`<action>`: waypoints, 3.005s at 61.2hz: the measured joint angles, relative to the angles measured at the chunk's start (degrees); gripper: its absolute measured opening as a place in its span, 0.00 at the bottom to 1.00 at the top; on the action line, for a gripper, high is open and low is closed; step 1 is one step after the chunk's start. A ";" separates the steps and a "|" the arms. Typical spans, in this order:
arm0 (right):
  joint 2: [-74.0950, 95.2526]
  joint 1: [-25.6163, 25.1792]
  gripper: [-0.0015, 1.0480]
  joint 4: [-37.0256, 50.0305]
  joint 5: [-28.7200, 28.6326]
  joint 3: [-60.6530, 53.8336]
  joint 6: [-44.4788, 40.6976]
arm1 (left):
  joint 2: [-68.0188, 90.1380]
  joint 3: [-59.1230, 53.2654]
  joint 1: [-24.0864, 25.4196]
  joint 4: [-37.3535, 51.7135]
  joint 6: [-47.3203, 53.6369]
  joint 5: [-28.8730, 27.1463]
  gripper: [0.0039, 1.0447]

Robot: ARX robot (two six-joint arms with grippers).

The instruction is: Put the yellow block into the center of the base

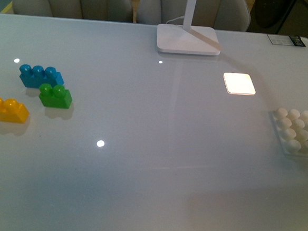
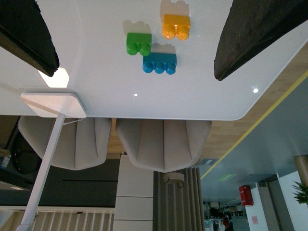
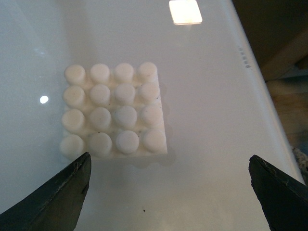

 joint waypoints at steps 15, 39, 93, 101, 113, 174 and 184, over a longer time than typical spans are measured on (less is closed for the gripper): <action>10.08 -2.34 0.92 -3.08 -4.59 11.45 -1.14 | 0.00 0.00 0.00 0.00 0.00 0.00 0.93; 21.90 -2.25 0.92 -5.40 -8.94 25.44 -0.37 | 0.00 0.00 0.00 0.00 0.00 0.00 0.93; 29.83 1.99 0.92 3.65 -9.86 25.53 5.44 | 0.00 0.00 0.00 0.00 0.00 0.00 0.93; 30.62 2.23 0.92 4.90 -9.60 25.27 6.08 | 0.00 0.00 0.00 0.00 0.00 0.00 0.93; 31.39 3.17 0.92 7.23 -8.83 25.07 8.00 | 0.00 0.00 0.00 0.00 0.00 0.00 0.93; 35.74 31.32 0.92 3.65 1.62 30.36 16.50 | 0.00 0.00 0.00 0.00 0.00 0.00 0.93; 36.54 35.56 0.92 -4.00 2.58 36.09 16.02 | 0.00 0.00 0.00 0.00 0.00 -0.02 0.93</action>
